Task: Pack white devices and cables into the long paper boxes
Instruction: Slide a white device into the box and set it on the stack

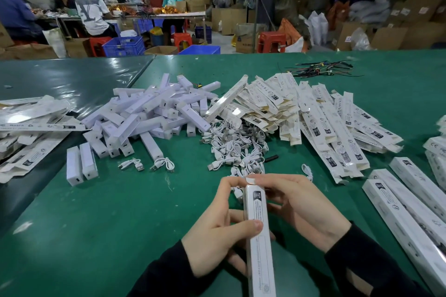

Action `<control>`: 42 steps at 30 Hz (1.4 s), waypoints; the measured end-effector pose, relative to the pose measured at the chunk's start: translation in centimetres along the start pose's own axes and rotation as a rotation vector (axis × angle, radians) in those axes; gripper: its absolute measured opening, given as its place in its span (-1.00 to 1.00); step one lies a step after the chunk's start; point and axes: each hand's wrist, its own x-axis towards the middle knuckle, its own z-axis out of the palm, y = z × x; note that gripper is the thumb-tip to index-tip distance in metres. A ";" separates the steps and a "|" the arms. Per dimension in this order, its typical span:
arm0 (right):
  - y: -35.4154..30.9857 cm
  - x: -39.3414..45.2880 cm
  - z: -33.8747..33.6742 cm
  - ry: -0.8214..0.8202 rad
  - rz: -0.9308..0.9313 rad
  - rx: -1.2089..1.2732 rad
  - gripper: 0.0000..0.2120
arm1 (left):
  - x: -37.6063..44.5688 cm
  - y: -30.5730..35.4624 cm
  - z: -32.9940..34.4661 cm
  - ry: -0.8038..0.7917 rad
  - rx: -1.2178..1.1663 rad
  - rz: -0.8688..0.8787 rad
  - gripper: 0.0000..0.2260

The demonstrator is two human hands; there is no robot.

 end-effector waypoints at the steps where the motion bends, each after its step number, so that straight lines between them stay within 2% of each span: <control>1: 0.0 0.0 0.0 0.000 -0.005 -0.003 -0.81 | 0.1 0.0 0.0 0.006 -0.005 0.006 -0.66; 3: 0.1 0.1 -0.1 0.003 -0.012 -0.009 -0.77 | 0.1 -0.1 -0.1 0.013 -0.011 0.012 -0.66; 8: 0.0 0.1 -0.2 0.009 -0.041 -0.010 -0.85 | 0.1 -0.2 -0.3 0.009 -0.039 0.022 -0.72; 11: 0.0 0.0 -0.1 0.008 -0.112 0.010 -0.83 | 0.2 -0.2 -0.4 0.032 -0.059 0.058 -0.75; 14: 0.2 -0.2 0.4 0.028 -0.203 -0.030 -0.80 | 0.2 0.0 -0.6 0.069 -0.114 0.089 -0.69; 18: 0.5 -0.2 0.6 0.006 -0.301 -0.152 -0.96 | 0.1 0.5 -0.8 0.041 -0.137 0.082 -0.66; 21: 0.9 0.0 0.7 -0.030 -0.278 -0.141 -0.77 | 0.2 1.2 -1.2 0.007 -0.189 0.003 -0.57; 23: 1.0 0.1 0.9 -0.023 -0.256 -0.021 -0.70 | 0.2 1.7 -1.3 0.010 -0.357 -0.019 -0.44; 25: 1.1 0.2 0.9 0.035 -0.285 0.062 -0.66 | 0.4 1.6 -1.7 0.133 -0.579 0.030 -0.37; 27: 1.4 0.3 1.0 0.103 -0.333 0.042 -0.64 | 0.5 1.2 -2.5 0.300 -0.646 0.091 -0.35; 30: 2.3 0.2 1.7 0.096 -0.384 -0.129 -0.69 | 0.7 1.2 -2.9 0.516 -0.472 0.183 -0.32; 34: 3.6 -0.1 2.5 -0.070 -0.406 -0.366 -0.67 | 1.3 0.8 -2.8 0.759 -0.356 0.205 -0.55; 38: 3.6 -0.3 2.6 -0.204 -0.349 -0.379 -0.72 | 1.5 0.3 -3.3 0.858 -0.413 0.162 -0.58; 40: 3.4 -0.3 2.5 -0.172 -0.404 -0.426 -0.78 | 1.4 0.5 -3.3 0.842 -0.440 0.165 -0.66; 42: 3.2 -0.1 2.0 -0.056 -0.493 -0.493 -0.81 | 1.2 0.6 -3.3 0.804 -0.468 0.159 -0.72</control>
